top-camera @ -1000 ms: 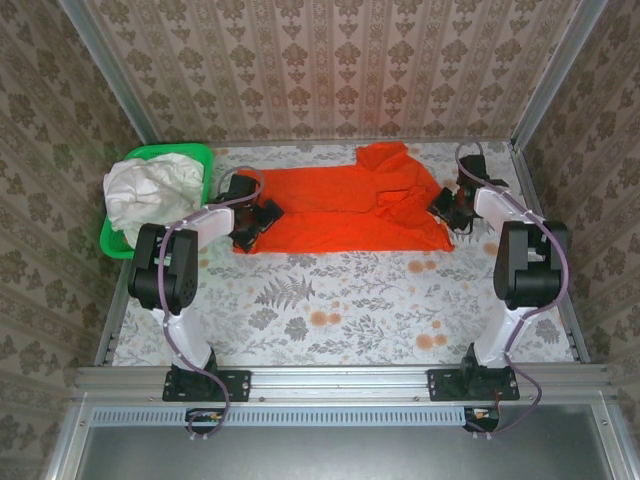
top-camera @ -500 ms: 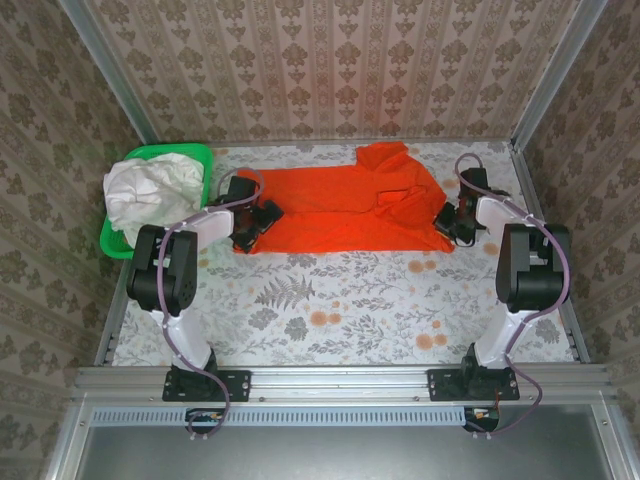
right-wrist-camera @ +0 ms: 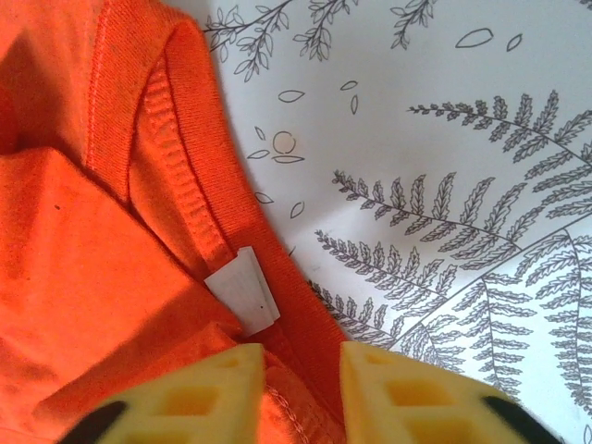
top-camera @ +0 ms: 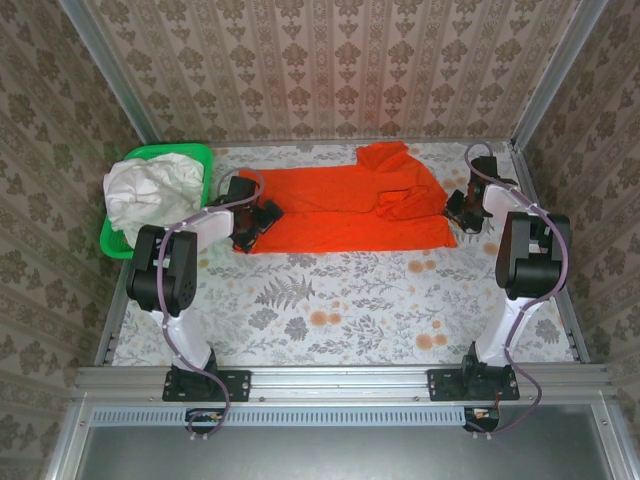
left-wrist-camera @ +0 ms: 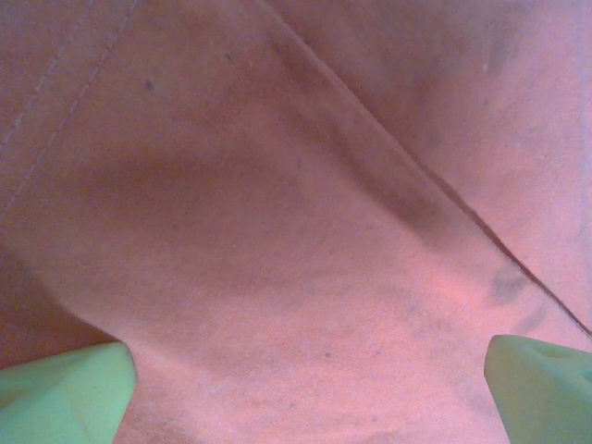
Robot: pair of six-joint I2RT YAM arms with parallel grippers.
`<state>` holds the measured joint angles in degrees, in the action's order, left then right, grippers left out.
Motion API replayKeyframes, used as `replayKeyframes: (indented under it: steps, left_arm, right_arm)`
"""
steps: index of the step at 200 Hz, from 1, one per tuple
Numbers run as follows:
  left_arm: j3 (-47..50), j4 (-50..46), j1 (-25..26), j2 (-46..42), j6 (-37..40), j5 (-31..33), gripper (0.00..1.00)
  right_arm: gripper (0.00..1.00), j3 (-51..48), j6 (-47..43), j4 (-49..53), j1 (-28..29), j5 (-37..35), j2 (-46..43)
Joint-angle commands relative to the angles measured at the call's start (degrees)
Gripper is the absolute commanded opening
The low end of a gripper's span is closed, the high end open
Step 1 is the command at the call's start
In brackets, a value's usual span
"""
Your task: Fold and stack the t-shirts
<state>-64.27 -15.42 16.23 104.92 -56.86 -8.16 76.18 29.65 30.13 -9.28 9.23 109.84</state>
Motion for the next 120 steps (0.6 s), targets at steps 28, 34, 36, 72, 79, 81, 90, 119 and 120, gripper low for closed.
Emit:
replayKeyframes:
  steps: [28,34,36,72,79,81,90,119,120]
  left_arm:
    - [-6.6,-8.0,1.6,-0.6,3.8,0.0,1.0]
    - [-7.6,-8.0,1.6,-0.6,4.0,-0.1,1.0]
    - [-8.0,-8.0,1.7,-0.6,4.1,-0.1,1.0]
    - [-13.8,-8.2,0.5,3.8,5.9,0.4,1.0]
    - [-14.6,-8.1,0.1,4.9,6.4,0.6,1.0]
    - [-14.7,-8.2,-0.1,5.2,6.4,0.6,1.0]
    - [-15.2,-8.5,-0.7,6.3,6.6,0.8,1.0]
    - [-12.6,-8.8,-2.2,7.4,7.8,1.3,1.0]
    - [-12.5,-8.8,-2.2,7.4,7.8,1.2,1.0]
  right_arm:
    - [0.51,0.4,-0.2,0.8,2.7,0.8,-5.9]
    - [0.52,0.4,-0.1,-0.9,3.6,0.9,-5.9]
    - [0.53,0.4,0.0,-1.0,3.8,1.0,-5.8]
    - [0.54,1.4,2.2,-3.1,8.5,1.1,-1.5]
    - [0.54,1.7,2.8,-3.2,8.9,1.2,-0.2]
    - [0.54,1.8,3.1,-3.2,9.0,1.2,0.2]
    - [0.54,2.2,4.2,-3.4,9.3,1.2,1.5]
    - [0.53,1.5,8.2,-2.1,8.4,1.8,3.8]
    - [0.53,1.5,8.2,-2.1,8.4,1.8,3.8]
